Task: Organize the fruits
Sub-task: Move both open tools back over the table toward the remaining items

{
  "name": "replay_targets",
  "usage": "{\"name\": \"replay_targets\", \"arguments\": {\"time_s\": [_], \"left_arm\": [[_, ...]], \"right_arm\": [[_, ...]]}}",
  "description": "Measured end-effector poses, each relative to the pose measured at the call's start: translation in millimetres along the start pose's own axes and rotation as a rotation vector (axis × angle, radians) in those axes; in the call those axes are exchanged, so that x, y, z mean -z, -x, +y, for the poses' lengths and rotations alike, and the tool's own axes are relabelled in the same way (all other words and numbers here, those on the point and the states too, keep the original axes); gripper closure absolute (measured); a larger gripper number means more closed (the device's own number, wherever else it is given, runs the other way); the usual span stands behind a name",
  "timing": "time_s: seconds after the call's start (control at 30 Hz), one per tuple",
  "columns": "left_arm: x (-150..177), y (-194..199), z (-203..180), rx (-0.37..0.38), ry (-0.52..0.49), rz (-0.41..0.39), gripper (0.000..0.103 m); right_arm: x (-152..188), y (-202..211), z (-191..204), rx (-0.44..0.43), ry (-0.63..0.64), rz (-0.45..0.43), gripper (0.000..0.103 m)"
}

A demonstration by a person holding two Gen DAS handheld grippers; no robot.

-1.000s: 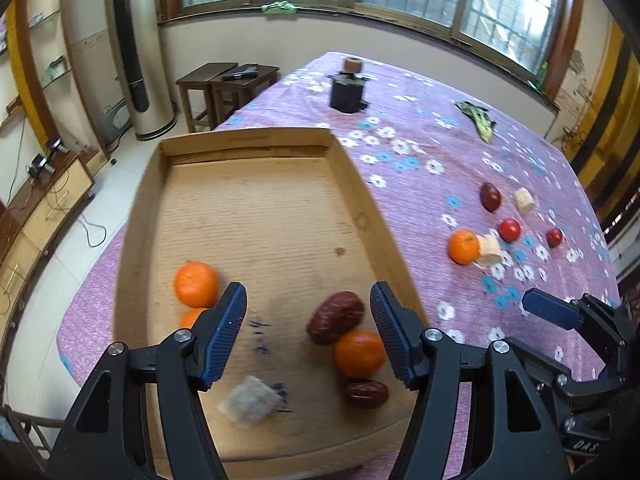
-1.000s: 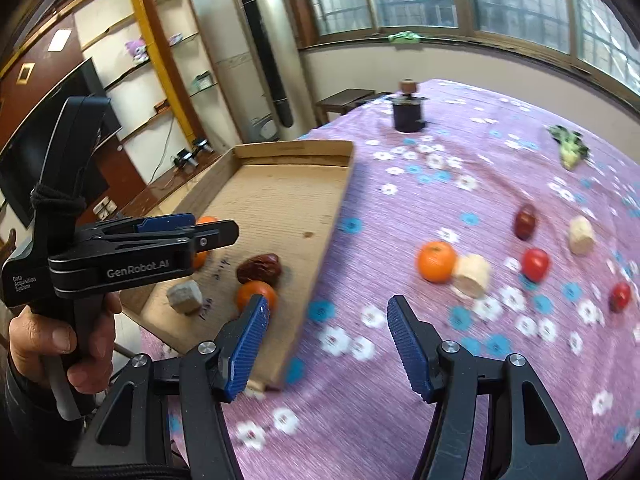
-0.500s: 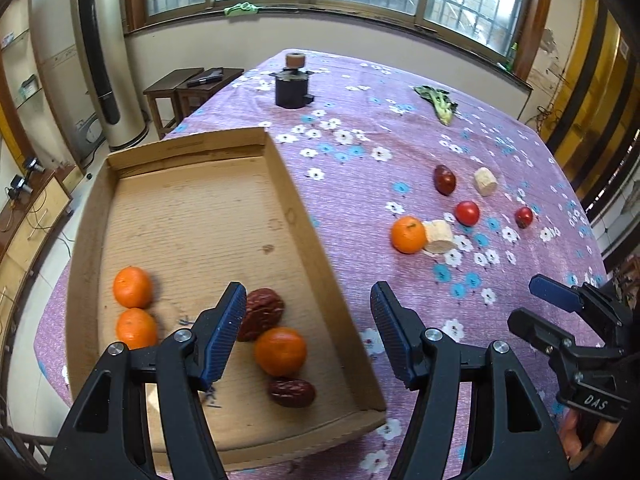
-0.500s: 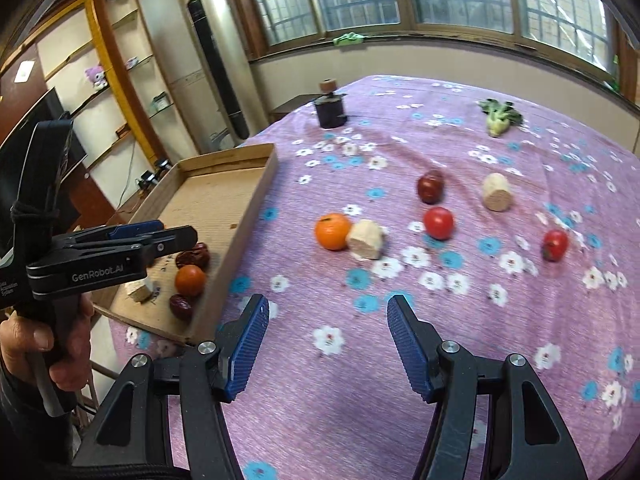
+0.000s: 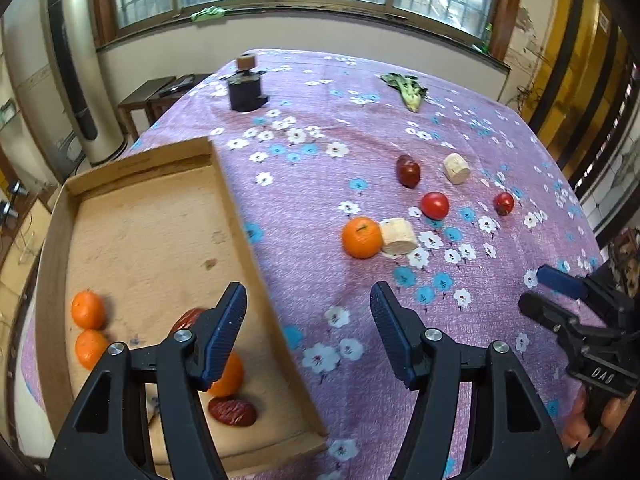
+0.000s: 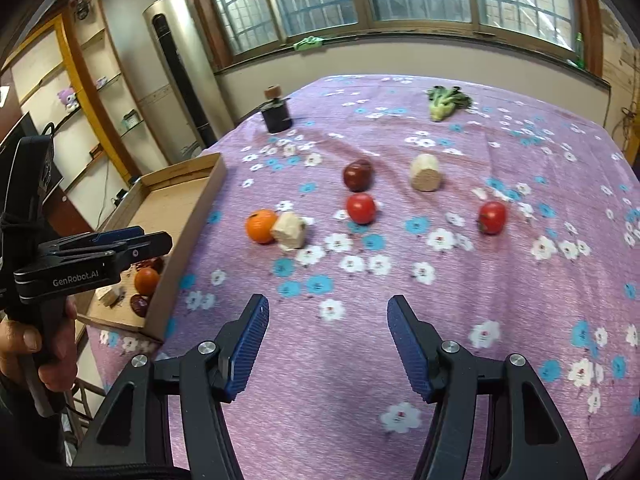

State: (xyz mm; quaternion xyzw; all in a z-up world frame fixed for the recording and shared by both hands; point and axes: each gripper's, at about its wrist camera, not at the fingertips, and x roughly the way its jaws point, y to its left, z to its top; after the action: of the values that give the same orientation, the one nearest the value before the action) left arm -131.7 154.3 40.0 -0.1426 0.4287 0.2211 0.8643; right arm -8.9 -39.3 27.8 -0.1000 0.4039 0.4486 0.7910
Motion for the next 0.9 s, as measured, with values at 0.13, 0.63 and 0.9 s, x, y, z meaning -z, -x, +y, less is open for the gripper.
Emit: {"name": "replay_targets", "arguments": {"time_s": [0.13, 0.63, 0.9], "left_arm": [[-10, -14, -13, -0.001, -0.063, 0.017, 0.039], [-34, -75, -31, 0.009, -0.114, 0.138, 0.043], [-39, -100, -39, 0.032, -0.14, 0.194, 0.056]], "right_arm": [[-2, 3, -20, 0.031, -0.018, -0.005, 0.039], [-38, -18, -105, 0.158, -0.113, -0.032, 0.04], [-54, -49, -115, 0.153, -0.108, -0.012, 0.045]]}}
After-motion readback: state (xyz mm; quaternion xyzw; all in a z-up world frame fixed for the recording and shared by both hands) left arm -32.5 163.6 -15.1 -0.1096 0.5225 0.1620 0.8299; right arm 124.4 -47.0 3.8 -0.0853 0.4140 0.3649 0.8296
